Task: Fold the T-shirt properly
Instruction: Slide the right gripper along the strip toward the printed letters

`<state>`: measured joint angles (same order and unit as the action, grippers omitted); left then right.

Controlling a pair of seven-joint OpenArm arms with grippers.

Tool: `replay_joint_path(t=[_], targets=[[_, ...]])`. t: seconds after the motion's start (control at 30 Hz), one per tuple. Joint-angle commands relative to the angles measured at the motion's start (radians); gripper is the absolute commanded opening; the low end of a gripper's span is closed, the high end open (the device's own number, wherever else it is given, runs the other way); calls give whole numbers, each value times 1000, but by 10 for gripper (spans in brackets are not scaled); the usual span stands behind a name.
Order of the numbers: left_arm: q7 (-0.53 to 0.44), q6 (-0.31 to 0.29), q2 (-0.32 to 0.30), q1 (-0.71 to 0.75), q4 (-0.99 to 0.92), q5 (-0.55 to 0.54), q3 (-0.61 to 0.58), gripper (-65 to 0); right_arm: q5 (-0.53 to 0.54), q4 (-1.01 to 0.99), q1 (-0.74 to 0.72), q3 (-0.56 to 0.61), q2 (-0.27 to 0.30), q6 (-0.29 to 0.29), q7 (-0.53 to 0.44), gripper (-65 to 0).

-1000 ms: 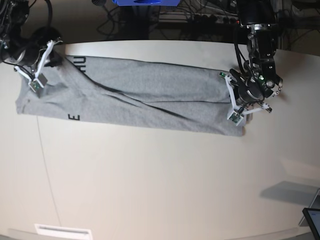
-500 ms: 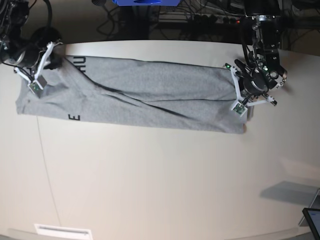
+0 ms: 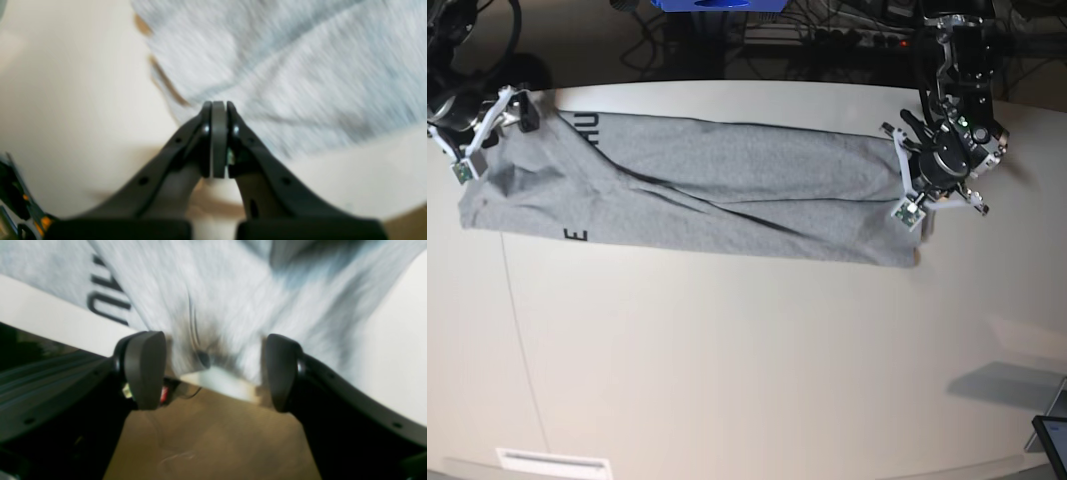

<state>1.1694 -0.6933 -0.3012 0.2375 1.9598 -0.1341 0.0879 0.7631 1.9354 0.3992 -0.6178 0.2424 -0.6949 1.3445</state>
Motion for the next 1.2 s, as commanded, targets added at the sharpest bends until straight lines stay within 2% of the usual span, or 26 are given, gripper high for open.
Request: replay_joint_path(t=[0.0, 0.17, 0.3, 0.43, 0.57, 0.83, 1.17], targets=[[-6, -2, -10, 9, 22, 1, 5, -650, 22, 35, -9, -6, 15, -3, -15, -206], [-10, -2, -10, 84, 25, 1, 6, -650, 22, 45, -52, 14, 27, -3, -15, -207], [-12, -2, -8, 102, 22, 3, 20, -650, 22, 45, -79, 118, 42, -3, -15, -209], [-12, -2, -3, 95, 22, 3, 80, -650, 22, 45, -108, 217, 35, -3, -15, -209], [-12, -2, -6, 90, 20, 3, 89, -650, 20, 40, -154, 287, 35, -3, -17, -209], [-12, -2, -3, 96, 19, 4, 86, -650, 16, -40, -256, 329, 41, -3, -17, -209], [-12, -2, -2, 101, 19, 4, 86, -650, 14, -164, -285, 332, 35, -3, -20, -209]])
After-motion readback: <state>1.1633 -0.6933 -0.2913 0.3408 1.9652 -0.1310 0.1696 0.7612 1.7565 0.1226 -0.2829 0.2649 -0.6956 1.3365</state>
